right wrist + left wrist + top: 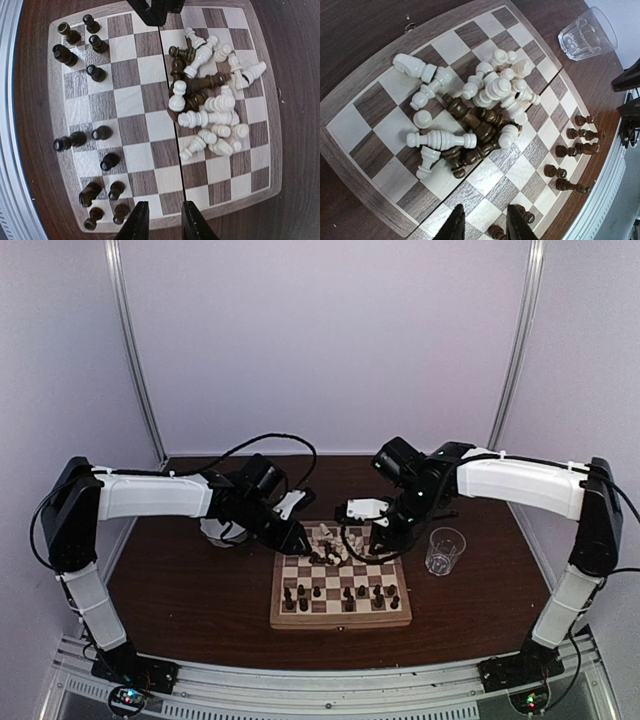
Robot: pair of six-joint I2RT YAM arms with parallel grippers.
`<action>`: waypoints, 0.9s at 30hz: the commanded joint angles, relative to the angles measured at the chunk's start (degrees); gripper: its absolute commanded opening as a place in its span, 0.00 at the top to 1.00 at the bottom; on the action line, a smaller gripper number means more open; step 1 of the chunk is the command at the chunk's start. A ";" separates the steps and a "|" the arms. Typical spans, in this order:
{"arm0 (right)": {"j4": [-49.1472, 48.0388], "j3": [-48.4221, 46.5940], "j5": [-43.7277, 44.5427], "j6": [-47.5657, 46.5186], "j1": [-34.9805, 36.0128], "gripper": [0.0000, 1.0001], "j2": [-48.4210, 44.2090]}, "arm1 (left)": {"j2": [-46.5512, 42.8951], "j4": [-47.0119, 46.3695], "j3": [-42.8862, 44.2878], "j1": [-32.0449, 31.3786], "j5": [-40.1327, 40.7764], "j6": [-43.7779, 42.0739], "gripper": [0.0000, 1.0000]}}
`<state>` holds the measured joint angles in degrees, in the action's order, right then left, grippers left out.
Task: Set up the chess pieces on the board
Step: Pick up the bishop from the chessboard.
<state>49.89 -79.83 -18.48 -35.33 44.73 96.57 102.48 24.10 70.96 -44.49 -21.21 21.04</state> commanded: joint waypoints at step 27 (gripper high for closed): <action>2.34 -24.61 16.20 3.28 10.64 0.81 27.28 | -11.40 -3.73 -12.45 5.11 10.65 15.14 0.57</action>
<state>51.90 -103.96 -5.91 -33.47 55.48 123.26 91.20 22.61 59.18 -39.53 -10.87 35.42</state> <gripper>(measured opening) 0.194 0.433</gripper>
